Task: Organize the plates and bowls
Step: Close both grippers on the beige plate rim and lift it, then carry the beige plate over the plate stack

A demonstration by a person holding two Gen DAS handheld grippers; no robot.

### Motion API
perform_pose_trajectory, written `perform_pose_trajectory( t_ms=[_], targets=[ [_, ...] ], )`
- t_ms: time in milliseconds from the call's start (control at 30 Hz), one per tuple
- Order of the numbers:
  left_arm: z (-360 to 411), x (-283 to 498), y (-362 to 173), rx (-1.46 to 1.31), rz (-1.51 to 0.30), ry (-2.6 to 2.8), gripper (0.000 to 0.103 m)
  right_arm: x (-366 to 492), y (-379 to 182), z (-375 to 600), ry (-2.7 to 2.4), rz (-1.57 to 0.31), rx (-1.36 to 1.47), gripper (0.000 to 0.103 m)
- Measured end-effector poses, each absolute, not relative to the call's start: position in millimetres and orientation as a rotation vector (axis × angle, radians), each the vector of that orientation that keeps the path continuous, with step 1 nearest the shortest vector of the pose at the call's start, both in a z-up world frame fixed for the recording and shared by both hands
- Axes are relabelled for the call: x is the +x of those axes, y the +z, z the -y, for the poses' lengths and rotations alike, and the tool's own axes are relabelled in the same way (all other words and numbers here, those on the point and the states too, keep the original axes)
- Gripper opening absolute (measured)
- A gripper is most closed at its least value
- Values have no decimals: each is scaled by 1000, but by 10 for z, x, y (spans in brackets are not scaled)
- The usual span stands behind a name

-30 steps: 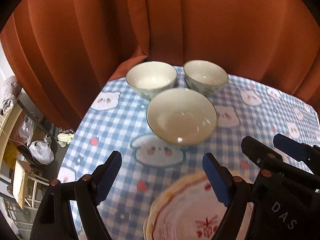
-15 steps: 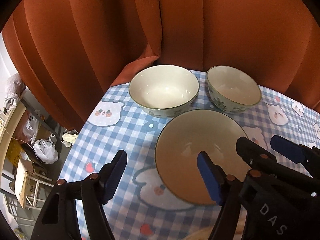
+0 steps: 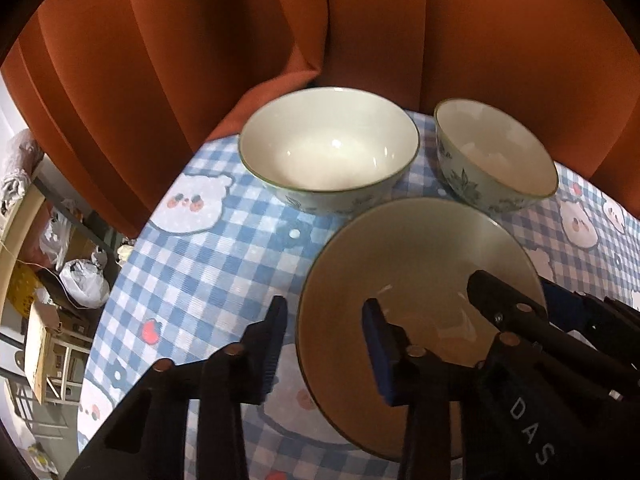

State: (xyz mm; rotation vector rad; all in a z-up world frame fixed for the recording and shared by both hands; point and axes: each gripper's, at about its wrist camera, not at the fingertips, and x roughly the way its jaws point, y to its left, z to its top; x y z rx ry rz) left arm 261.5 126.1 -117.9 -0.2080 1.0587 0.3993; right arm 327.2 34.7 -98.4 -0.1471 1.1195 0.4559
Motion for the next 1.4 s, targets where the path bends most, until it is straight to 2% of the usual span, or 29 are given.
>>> perform_pose_trajectory(
  t_ms=[67,267,700,1100,1400],
  targets=[
    [-1256,2632,-1199,-213,-1066,391,28,3277,-1009,-349,457,-1122,-149,32],
    [-1243,2649,-1196,-206,-1078,404,26,3289,-1014,-356,455,-1119,-173,26],
    [-1018,2435,-876,-208,-1036,353,26,3045,-665,-121,418,-1070,-194,26],
    [-447,2046,-337,-146,-944,232,26,2525,-111,510,302,-976,-129,25],
    [-25,1811,-125,-108,-919,145,26,2150,143,981,211,-945,-99,26]
  ],
)
